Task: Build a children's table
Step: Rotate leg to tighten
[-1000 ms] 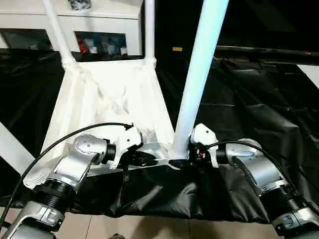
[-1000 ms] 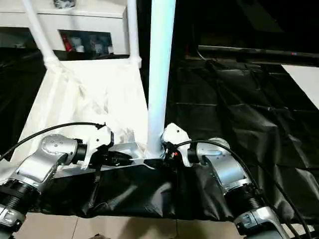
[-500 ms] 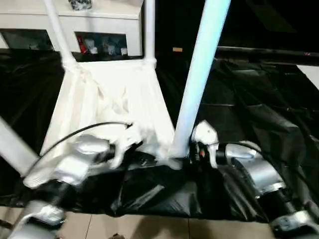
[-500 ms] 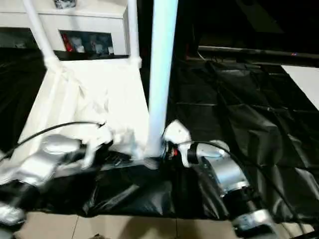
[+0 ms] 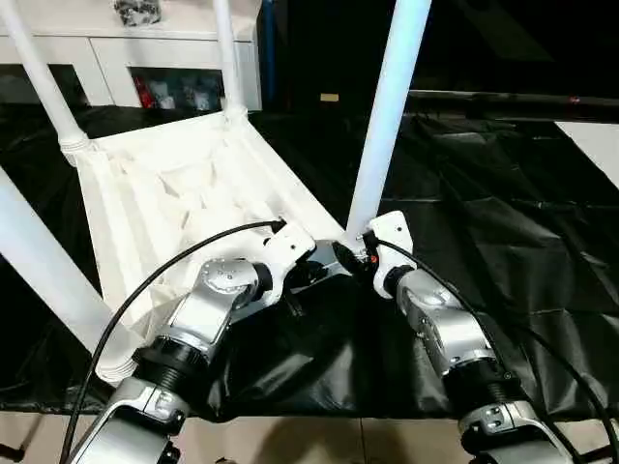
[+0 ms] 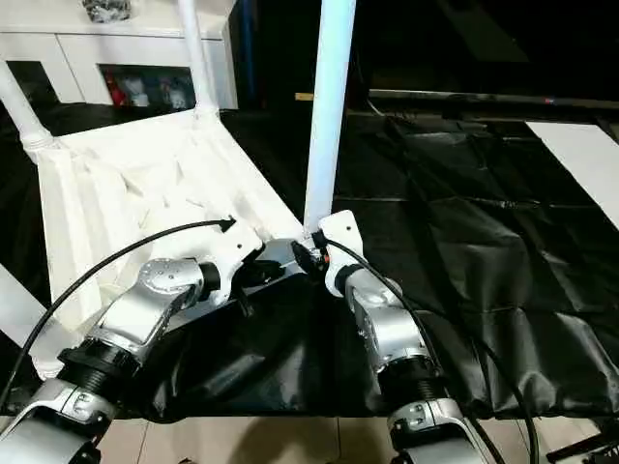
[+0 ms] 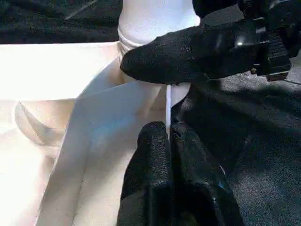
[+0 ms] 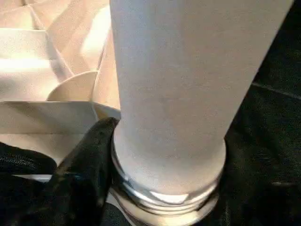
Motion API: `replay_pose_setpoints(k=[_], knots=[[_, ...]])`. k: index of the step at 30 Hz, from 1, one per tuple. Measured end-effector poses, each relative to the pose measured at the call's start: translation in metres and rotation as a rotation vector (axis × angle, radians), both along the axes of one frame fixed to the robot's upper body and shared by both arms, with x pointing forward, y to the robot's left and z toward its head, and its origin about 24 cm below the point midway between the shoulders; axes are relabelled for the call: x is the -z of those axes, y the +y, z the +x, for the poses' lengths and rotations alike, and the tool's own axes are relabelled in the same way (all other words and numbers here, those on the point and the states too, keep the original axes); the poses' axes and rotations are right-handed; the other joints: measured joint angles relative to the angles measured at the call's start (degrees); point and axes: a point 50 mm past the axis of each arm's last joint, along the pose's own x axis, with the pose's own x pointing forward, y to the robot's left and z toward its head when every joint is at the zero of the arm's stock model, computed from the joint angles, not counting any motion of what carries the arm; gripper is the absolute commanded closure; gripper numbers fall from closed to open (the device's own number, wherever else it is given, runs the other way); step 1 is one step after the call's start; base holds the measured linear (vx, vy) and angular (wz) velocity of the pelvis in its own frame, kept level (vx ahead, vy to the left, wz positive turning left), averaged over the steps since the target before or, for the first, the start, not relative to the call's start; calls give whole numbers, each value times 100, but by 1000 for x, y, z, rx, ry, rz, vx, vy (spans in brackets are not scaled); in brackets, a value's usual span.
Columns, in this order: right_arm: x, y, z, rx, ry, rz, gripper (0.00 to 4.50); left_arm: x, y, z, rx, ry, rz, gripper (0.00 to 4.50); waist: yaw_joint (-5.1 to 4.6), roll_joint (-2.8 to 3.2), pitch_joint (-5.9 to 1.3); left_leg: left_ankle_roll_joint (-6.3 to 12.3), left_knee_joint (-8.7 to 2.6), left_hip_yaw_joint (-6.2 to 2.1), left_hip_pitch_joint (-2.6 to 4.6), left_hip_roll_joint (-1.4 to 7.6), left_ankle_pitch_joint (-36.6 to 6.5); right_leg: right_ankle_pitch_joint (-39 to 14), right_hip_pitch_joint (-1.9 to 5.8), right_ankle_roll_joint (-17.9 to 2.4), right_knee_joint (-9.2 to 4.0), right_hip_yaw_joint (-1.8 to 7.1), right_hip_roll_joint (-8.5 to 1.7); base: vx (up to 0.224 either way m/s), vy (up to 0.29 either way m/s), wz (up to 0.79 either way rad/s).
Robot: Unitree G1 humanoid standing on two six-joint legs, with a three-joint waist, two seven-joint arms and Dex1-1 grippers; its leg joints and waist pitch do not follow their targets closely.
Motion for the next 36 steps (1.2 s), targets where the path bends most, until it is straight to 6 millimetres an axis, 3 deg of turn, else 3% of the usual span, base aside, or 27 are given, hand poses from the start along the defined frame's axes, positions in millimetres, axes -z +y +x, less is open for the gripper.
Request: replay_pose_setpoints(k=[5, 14, 19, 27, 36], knots=[[-8, -10, -7, -190, -14, -22, 55, -4, 10, -5, 105, 16, 13, 450, 38, 0, 2, 1, -4, -4, -8, 2, 0, 6, -12, -12, -6, -6, 1, 0, 0, 0], [-18, -25, -26, -567, -6, -88, 55, -6, 37, -20, 280, 82, -4, 450, 164, -10, 7, 6, 5, 1, -11, 2, 0, -2, -17, -12, -8, -3, -1, 0, 0, 0], [-21, -29, -32, -692, 20, -104, 101, -6, 43, -25, 347, 117, -2, 450, 191, -14, 8, 5, 6, 0, -12, 3, 0, -2, -14, -12, -2, -1, -1, 0, 0, 0], [-20, -30, -36, -770, 44, -111, 177, -7, 45, -29, 398, 140, 6, 450, 230, -31, 5, 5, 6, 0, -12, 3, 1, -2, -12, -12, 1, -1, -1, 0, 0, 0], [-20, -29, -37, -770, 37, -107, 187, -6, 43, -28, 379, 130, 1, 450, 278, -31, 5, 5, 6, 1, -11, 3, 1, -2, -12, -12, 3, -1, -1, 0, 0, 0]])
